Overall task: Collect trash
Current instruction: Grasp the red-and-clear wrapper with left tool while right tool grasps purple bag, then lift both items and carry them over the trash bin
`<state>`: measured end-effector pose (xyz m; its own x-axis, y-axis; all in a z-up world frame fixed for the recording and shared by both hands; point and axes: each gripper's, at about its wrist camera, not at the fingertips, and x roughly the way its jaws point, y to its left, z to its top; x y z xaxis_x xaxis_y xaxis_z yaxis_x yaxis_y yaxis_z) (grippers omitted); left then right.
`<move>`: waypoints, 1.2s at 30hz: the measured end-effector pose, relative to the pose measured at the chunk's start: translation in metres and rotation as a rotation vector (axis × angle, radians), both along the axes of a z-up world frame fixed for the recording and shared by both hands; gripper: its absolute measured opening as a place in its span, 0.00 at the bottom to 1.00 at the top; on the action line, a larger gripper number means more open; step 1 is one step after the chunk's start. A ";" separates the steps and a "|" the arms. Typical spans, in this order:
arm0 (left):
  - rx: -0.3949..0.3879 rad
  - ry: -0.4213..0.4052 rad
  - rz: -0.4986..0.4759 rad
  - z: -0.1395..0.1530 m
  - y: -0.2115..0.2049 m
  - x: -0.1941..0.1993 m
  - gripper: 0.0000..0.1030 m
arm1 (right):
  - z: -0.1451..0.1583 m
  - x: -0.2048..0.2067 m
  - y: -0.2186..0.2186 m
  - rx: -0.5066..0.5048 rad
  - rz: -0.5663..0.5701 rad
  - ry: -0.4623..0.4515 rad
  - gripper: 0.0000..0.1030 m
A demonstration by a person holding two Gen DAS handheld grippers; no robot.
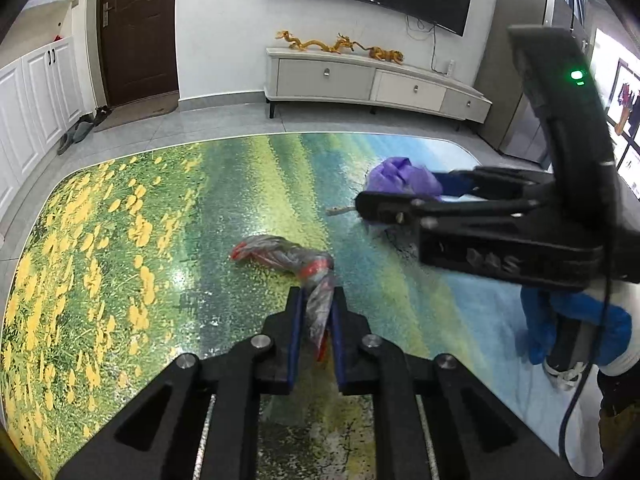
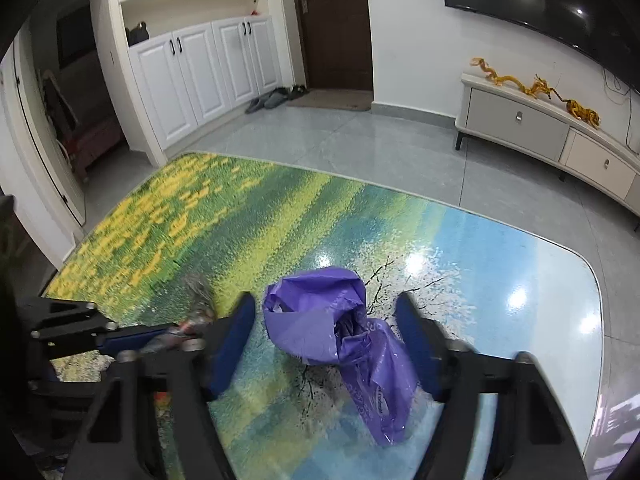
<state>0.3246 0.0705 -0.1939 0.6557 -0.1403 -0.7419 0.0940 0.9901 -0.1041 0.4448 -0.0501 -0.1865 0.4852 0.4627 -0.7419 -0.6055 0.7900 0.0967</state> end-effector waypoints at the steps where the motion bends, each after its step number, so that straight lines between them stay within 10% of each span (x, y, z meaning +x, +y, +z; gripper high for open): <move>1: 0.009 -0.005 0.000 0.001 -0.001 -0.003 0.10 | 0.001 -0.002 -0.002 0.012 -0.002 0.003 0.43; 36: 0.117 -0.407 0.030 0.157 -0.016 -0.240 0.07 | 0.165 -0.293 -0.091 0.200 -0.153 -0.276 0.37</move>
<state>0.0851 0.0544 -0.0373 0.9012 -0.0464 -0.4310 0.0749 0.9960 0.0492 0.1521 -0.1409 -0.0212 0.7293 0.4919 -0.4756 -0.5065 0.8555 0.1081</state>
